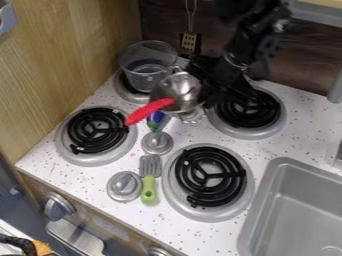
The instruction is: Move the wok to the bottom left corner burner
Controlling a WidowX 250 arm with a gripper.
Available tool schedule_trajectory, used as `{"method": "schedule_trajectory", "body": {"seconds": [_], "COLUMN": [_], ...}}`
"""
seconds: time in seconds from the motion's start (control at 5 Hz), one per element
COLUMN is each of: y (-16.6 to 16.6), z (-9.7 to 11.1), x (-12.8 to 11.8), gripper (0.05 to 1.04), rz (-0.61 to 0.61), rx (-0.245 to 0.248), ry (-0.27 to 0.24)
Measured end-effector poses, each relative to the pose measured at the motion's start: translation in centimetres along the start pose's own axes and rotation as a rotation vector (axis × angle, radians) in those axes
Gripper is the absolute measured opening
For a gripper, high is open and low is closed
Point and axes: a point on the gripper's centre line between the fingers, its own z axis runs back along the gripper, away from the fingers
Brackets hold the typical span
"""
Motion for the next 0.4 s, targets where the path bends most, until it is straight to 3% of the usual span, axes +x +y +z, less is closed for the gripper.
{"method": "schedule_trajectory", "body": {"seconds": [0.4], "y": [4.2], "z": [-1.1], "x": [-2.6], "gripper": [0.067], "rz": [0.058], "rx": [0.056], "ry": [0.080]}}
